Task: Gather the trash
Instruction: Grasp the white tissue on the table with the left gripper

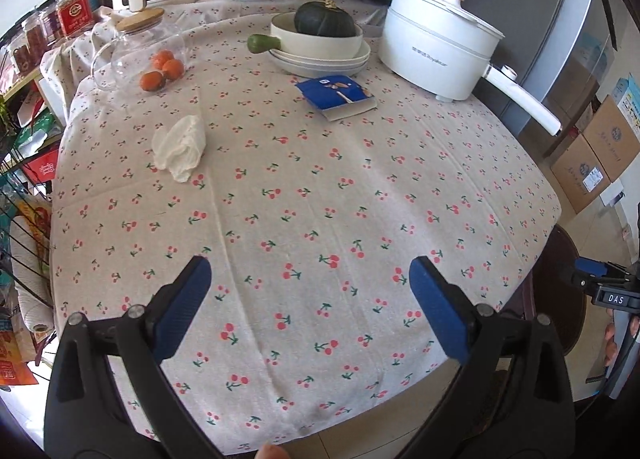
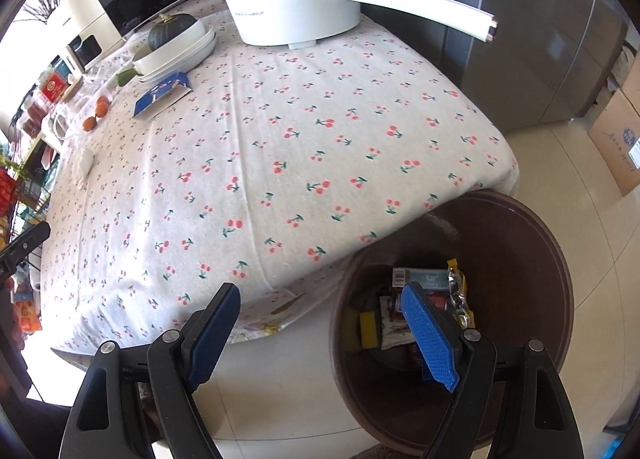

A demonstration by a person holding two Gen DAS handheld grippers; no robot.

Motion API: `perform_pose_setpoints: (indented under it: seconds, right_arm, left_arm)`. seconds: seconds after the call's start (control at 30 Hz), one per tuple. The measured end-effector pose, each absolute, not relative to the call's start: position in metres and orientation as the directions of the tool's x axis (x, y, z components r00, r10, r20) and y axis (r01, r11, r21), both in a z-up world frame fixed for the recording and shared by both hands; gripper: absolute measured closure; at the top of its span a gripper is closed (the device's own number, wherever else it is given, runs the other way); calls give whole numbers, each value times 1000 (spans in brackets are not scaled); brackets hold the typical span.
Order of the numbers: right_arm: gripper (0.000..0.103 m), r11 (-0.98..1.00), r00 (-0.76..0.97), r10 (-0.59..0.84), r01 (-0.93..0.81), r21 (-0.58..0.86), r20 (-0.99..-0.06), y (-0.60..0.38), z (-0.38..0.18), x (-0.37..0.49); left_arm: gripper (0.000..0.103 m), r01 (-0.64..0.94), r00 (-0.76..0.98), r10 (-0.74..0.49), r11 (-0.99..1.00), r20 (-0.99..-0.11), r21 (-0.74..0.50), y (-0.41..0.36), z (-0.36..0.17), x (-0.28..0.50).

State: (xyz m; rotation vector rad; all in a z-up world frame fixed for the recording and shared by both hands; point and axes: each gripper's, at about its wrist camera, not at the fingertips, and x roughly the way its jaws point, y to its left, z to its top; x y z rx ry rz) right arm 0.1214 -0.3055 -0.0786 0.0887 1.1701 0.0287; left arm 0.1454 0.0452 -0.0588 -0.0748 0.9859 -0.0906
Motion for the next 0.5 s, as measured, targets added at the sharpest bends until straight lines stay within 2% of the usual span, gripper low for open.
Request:
perform_pose_setpoints:
  seconds: [0.23, 0.5]
  right_arm:
    - [18, 996, 378, 87, -38, 78, -922, -259, -84, 157]
    - [18, 992, 392, 123, -69, 105, -912, -218, -88, 206]
  left_arm:
    - [4, -56, 561, -24, 996, -828, -67, 99, -65, 169]
    - [5, -46, 579, 44, 999, -814, 22, 128, -95, 217]
